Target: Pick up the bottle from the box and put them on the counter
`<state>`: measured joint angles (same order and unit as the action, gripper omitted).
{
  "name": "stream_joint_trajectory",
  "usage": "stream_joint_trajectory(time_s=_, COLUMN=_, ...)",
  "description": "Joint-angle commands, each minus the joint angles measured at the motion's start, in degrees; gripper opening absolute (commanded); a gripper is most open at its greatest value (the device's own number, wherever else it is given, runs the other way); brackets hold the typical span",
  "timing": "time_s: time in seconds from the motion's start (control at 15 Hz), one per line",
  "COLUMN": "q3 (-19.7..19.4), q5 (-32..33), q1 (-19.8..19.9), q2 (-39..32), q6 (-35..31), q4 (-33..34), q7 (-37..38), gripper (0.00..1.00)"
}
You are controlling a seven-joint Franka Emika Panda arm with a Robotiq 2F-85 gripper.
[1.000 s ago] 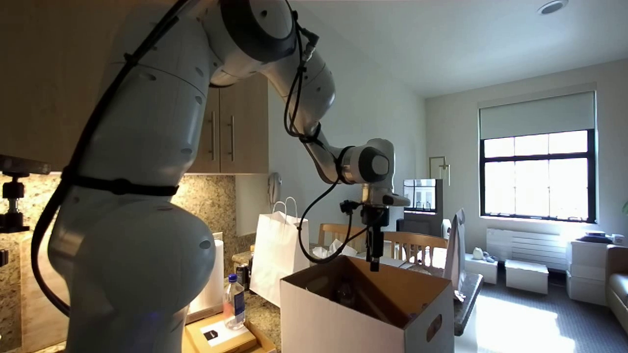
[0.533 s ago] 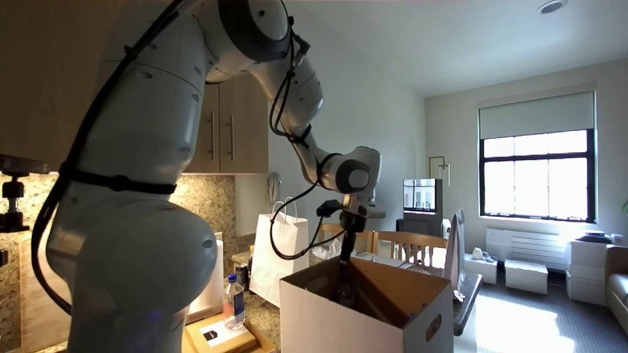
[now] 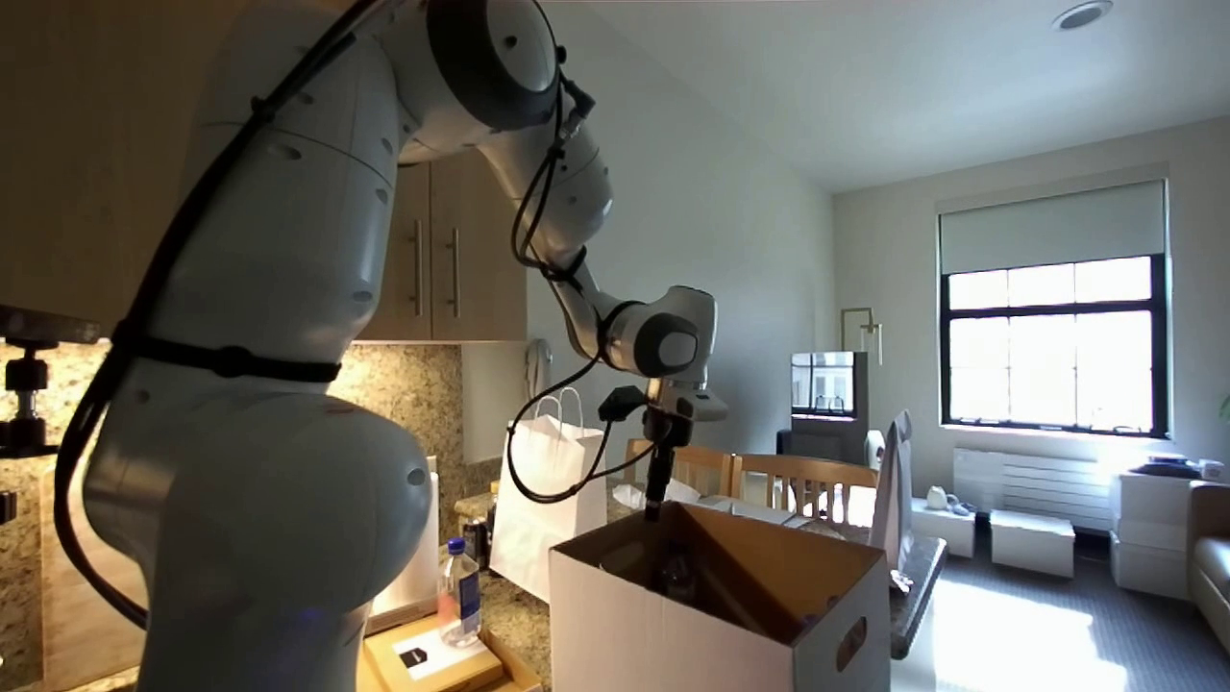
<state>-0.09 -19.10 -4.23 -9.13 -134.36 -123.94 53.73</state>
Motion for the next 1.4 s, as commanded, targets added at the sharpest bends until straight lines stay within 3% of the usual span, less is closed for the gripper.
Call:
stream_joint_trajectory(time_s=0.0, q3=-1.56, q5=-3.44, q1=2.68, q2=1.01, q6=-4.74, q4=0.66, q7=1.97, gripper=1.0)
stream_joint_trajectory(time_s=0.47, q3=-6.16, q5=-10.75, q1=8.98, q2=-1.83, q6=-2.76, q4=5.45, q7=5.34, gripper=1.0)
stream_joint_trajectory(time_s=0.67, q3=-6.88, q5=-12.45, q1=9.76, q2=-2.09, q6=-7.25, q4=4.19, q7=6.51, gripper=1.0)
stream_joint_trajectory(time_s=0.93, q3=-7.36, q5=-12.62, q1=9.23, q2=-4.18, q6=-19.79, q4=1.99, q7=10.2, gripper=1.0)
stream_joint_trajectory(time_s=1.0, q3=-7.08, q5=-11.13, q1=9.84, q2=-3.73, q6=-15.63, q4=3.68, q7=8.07, gripper=1.0)
stream_joint_trajectory(time_s=1.33, q3=-7.59, q5=-9.42, q1=9.03, q2=-5.68, q6=-18.99, q4=3.35, q7=10.84, gripper=1.0)
